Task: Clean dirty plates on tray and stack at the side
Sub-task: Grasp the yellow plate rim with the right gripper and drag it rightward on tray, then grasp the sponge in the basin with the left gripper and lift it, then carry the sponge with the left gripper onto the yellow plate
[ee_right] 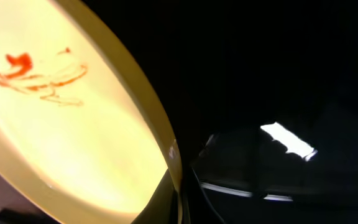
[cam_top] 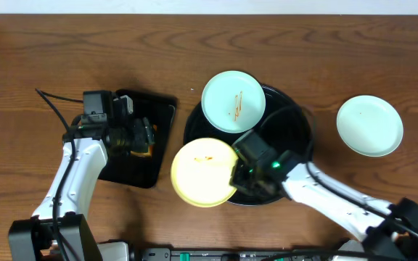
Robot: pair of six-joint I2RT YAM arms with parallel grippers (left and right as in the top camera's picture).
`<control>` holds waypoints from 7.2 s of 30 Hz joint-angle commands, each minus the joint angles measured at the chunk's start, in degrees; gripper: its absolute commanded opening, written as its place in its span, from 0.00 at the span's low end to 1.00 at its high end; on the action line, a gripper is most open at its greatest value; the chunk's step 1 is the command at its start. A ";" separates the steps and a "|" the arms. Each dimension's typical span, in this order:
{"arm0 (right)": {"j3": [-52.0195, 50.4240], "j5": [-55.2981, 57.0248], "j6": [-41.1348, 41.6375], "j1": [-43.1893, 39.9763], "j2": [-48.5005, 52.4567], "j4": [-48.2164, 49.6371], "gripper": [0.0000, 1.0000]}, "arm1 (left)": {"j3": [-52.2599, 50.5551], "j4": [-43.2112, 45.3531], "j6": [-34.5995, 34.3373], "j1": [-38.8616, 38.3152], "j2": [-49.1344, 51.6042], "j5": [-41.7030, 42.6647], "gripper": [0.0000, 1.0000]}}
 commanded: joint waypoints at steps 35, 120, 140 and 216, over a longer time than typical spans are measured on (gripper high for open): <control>-0.13 15.26 -41.33 -31.78 -6.03 -13.29 0.01 | -0.50 3.63 1.40 -4.87 14.95 -13.84 0.66; -0.13 15.47 -41.33 -31.78 -6.03 -13.33 0.01 | -0.52 13.57 -7.37 -23.06 11.89 -27.26 0.07; -0.13 15.50 -41.33 -31.78 -6.03 -13.29 0.01 | 0.44 12.70 -7.82 -21.29 -3.93 -27.71 0.07; -0.13 15.45 -41.31 -31.76 -6.03 -13.31 0.01 | 4.81 2.62 -14.23 -19.89 2.64 -13.09 0.07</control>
